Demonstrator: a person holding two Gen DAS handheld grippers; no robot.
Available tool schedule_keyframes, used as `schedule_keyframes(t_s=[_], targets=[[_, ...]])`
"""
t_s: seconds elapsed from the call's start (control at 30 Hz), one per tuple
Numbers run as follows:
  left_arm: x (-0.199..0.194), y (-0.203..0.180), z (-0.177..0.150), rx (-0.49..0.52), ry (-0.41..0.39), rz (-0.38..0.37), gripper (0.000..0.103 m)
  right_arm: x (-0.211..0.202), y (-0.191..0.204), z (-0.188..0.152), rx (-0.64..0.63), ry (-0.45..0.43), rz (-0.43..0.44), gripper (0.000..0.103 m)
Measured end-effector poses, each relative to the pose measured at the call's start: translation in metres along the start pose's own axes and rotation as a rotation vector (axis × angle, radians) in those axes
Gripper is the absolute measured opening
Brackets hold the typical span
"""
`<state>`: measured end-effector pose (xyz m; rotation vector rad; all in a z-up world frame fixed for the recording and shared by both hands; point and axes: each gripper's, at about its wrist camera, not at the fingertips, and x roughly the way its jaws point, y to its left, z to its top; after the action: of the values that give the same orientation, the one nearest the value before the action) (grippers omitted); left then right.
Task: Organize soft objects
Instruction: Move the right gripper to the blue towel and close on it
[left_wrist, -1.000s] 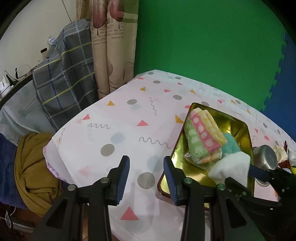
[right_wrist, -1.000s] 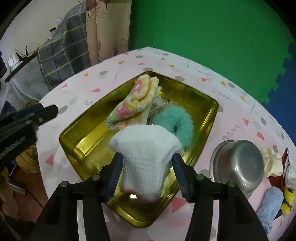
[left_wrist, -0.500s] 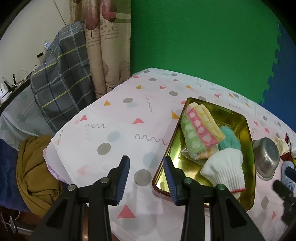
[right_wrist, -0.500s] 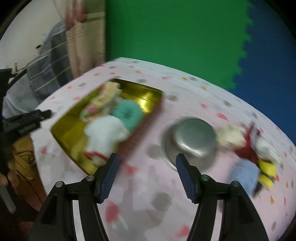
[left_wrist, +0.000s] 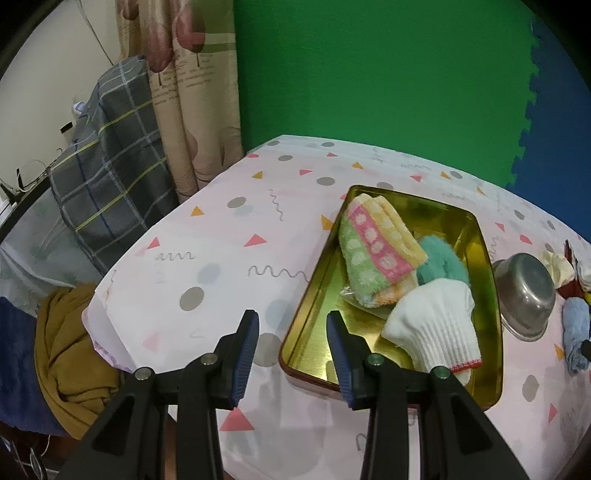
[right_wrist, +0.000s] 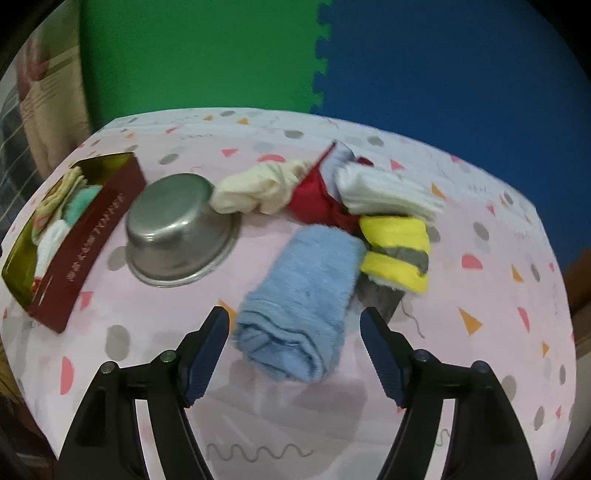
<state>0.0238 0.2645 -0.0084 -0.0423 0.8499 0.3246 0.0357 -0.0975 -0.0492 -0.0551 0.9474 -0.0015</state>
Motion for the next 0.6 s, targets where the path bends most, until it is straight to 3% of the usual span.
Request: schedule_keyframes(t_s=[0.4,0.47,0.5,0.6], targets=[[0.007,-0.003,-0.002,0.008,0.019,0.014,0.039,0.047,-0.007,0.012,0.139,0.044,-0.002,0.077],[0.007,-0.003,-0.002,0.007,0.017,0.014,0.039,0.052,-0.009,0.014,0.158,0.044,0.006,0.072],[0.007,-0.003,-0.002,0.008,0.018,0.014,0.039,0.054,-0.01,0.014,0.166,0.044,0.011,0.059],[0.007,-0.003,-0.002,0.013,0.016,0.016,0.039,0.05,-0.008,0.009,0.129,0.034,0.015,0.046]])
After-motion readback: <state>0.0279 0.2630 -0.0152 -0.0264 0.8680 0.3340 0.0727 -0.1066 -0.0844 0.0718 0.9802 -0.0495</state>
